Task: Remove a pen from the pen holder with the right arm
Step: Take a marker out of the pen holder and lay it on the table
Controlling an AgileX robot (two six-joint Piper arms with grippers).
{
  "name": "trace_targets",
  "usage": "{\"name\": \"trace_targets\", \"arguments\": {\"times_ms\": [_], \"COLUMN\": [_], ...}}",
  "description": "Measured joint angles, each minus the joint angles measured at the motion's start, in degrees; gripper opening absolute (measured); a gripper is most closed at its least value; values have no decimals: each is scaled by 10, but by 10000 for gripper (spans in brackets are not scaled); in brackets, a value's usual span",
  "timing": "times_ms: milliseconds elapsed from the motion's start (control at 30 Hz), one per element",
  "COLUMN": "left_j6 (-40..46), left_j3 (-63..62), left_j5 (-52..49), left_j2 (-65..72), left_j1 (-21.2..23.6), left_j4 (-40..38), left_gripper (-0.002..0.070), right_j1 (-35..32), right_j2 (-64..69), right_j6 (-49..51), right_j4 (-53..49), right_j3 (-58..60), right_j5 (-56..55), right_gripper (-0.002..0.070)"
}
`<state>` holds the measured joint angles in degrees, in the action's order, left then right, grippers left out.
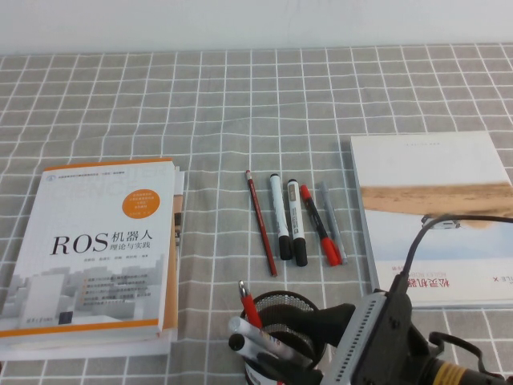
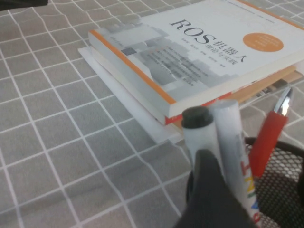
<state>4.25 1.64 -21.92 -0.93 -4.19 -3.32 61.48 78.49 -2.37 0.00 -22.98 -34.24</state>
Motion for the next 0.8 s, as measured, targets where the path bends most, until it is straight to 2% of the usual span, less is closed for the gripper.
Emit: {"name": "trace_targets", "arguments": {"times_ms": [333,533,800], "left_j6": [0,0,0], "left_j3": [0,0,0], "left_j5": [0,0,0], "left_j2": [0,0,0], "left_j1": [0,0,0], "left_j4": [0,0,0], "left_gripper": [-3,-3,-3], "right_j1": [0,3,16], "right_j2": [0,0,0], "right_j6": [24,70,74], "right_j4": [-19,-40,-33], "right_j3": [0,-1,-46], "right_j5": [5,6,79], "right_gripper": [335,335,335]}}
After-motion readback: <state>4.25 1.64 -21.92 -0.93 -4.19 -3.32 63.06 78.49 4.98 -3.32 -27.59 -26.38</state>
